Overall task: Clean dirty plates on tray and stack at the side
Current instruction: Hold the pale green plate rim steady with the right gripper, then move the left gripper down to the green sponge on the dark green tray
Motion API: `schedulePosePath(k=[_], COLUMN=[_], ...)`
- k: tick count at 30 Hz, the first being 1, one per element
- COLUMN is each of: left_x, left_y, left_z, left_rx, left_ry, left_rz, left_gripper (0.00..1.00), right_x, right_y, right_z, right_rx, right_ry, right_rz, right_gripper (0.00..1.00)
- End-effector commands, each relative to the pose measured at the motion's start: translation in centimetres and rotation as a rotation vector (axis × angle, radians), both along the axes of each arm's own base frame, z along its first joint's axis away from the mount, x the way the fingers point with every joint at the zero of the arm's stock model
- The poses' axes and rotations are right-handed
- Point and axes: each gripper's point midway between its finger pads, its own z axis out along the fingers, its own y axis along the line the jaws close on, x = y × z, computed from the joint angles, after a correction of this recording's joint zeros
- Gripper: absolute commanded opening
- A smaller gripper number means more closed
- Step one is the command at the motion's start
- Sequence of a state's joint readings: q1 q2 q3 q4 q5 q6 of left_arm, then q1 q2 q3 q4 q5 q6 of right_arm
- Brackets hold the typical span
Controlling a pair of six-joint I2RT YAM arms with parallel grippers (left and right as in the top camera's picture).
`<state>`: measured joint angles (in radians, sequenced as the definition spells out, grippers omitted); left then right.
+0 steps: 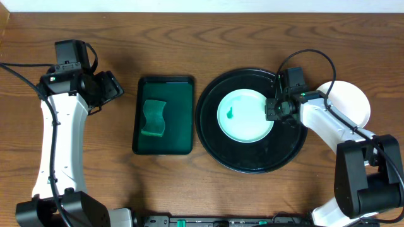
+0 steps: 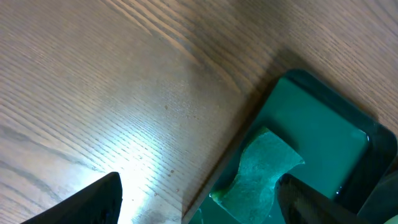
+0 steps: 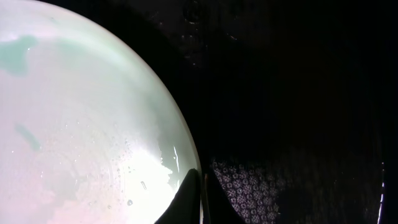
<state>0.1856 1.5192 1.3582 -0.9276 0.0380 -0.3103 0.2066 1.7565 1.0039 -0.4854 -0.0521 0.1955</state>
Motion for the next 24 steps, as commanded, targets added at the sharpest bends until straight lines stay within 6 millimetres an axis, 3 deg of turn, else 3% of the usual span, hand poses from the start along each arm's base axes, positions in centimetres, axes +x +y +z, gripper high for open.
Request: schedulePosePath(k=[1,9,13,16,21,24], left_x=[0.1,0.2,1.6,1.5,-0.1,-0.9], left_y=[0.4,0.4,0.7,0.6,-3.5,-6.6], left_z=[0.4,0.4,1.1,1.0,-0.2,-1.2], left_rx=[0.013,0.014,0.025,0.019,-0.168,-0.245], left_ry=[-0.007,-0.010,-0.073,-0.068,-0.004,0.031], left_rz=[0.010,0.010,0.010,0.008,-0.100,-0.204], left_gripper=[0.80,0.80,0.80,0.80,0.79,0.68], right_x=[-0.4,-0.4,-0.4,-0.4,-0.4,-0.4], right_y=[-0.1,0.0,0.1,0.1,0.1,0.1], right_z=[-0.3,-0.2,-0.2,-0.2,-0.2,-0.2], right_rx=[-0.005,0.002,0.003,0.002,0.003,0.002], right_ry=[0.011,0.011,0.012,0.012,0.012,0.012], right_rz=[0.002,0.005,0.005,0.005,0.006,0.006], right_gripper=[0.01,0.01,0.01,0.01,0.02,0.03])
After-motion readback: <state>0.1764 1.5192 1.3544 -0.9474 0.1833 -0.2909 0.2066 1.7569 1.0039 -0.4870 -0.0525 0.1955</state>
